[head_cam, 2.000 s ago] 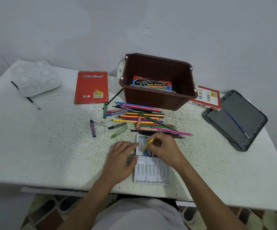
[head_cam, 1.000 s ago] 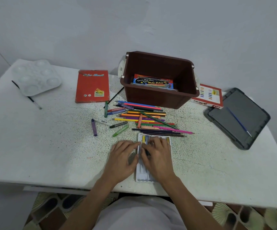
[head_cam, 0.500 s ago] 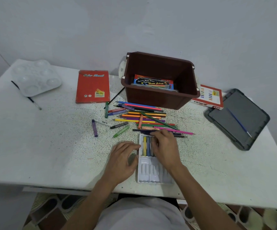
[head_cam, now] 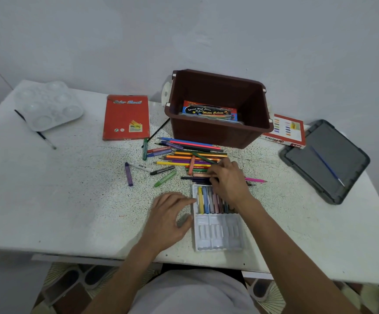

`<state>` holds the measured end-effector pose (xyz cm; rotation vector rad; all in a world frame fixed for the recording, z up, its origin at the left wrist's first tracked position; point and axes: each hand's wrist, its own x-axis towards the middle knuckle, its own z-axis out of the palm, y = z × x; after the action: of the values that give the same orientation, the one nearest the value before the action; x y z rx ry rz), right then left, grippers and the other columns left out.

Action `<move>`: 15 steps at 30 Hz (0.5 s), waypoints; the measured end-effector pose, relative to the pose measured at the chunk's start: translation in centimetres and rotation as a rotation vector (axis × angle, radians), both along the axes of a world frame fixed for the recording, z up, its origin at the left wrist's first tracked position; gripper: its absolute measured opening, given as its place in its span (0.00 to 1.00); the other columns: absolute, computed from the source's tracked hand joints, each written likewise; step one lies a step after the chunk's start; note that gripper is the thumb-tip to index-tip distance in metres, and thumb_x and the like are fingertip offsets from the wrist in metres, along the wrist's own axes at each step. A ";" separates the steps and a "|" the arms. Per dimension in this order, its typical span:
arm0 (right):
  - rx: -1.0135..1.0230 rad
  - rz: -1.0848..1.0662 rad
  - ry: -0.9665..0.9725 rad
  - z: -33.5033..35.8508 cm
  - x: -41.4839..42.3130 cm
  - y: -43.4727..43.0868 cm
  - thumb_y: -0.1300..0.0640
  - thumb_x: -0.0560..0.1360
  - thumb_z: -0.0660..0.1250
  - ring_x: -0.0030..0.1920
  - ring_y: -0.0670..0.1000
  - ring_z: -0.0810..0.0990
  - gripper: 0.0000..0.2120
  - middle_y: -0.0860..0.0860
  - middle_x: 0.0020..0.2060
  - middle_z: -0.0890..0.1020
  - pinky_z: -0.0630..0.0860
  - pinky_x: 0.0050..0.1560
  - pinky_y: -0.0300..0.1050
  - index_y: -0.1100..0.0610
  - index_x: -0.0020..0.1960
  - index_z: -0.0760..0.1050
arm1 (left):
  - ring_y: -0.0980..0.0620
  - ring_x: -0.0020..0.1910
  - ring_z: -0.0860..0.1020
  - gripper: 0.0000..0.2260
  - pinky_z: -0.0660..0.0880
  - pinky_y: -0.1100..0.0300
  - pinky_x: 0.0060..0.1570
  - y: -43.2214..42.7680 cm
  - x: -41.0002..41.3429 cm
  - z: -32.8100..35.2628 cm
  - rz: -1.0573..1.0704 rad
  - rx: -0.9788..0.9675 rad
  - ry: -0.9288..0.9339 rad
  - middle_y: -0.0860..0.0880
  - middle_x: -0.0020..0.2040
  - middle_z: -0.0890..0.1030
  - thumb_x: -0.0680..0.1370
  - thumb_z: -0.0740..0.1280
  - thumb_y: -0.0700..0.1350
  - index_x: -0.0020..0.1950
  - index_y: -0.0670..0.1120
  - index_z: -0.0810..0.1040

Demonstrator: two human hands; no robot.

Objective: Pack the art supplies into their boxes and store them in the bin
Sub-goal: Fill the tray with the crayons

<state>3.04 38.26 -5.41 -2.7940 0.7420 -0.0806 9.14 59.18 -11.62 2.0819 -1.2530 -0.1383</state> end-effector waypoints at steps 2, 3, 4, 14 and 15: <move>-0.013 -0.001 0.024 0.0 0.0 0.1 0.59 0.77 0.65 0.57 0.60 0.72 0.09 0.56 0.56 0.75 0.73 0.57 0.58 0.56 0.57 0.77 | 0.56 0.60 0.72 0.17 0.63 0.57 0.62 0.0 0.0 -0.1 0.001 -0.011 0.003 0.58 0.56 0.76 0.76 0.64 0.54 0.64 0.55 0.77; -0.028 -0.003 0.027 0.0 0.1 0.3 0.60 0.77 0.65 0.57 0.60 0.72 0.08 0.56 0.56 0.75 0.72 0.56 0.57 0.56 0.56 0.77 | 0.56 0.60 0.72 0.17 0.63 0.58 0.61 0.0 0.0 -0.1 0.001 -0.014 0.005 0.59 0.55 0.76 0.76 0.64 0.54 0.64 0.56 0.77; -0.041 -0.005 0.020 -0.1 0.1 0.4 0.61 0.77 0.65 0.56 0.60 0.72 0.08 0.56 0.56 0.76 0.72 0.56 0.57 0.57 0.55 0.76 | 0.56 0.60 0.72 0.17 0.63 0.58 0.61 -0.1 0.0 -0.1 0.001 -0.016 0.005 0.59 0.55 0.76 0.76 0.64 0.54 0.64 0.56 0.77; 0.341 -0.060 -0.382 1.3 -2.4 2.3 0.61 0.77 0.69 0.45 0.49 0.77 0.02 0.48 0.44 0.79 0.76 0.46 0.45 0.55 0.48 0.77 | 0.56 0.60 0.71 0.18 0.61 0.61 0.60 -0.2 0.2 -0.4 -0.002 -0.012 -0.004 0.59 0.55 0.76 0.77 0.64 0.58 0.65 0.56 0.78; 0.419 -0.080 -0.413 1.7 -2.9 2.6 0.60 0.77 0.69 0.44 0.48 0.79 0.03 0.47 0.43 0.80 0.77 0.45 0.44 0.53 0.48 0.77 | 0.56 0.60 0.71 0.19 0.61 0.60 0.60 -0.2 0.2 -0.5 0.003 -0.006 -0.005 0.58 0.55 0.76 0.77 0.64 0.58 0.66 0.56 0.77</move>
<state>0.17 40.83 -3.69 -2.2488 0.6715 -0.4465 9.32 58.96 -12.09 2.0802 -1.2513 -0.1284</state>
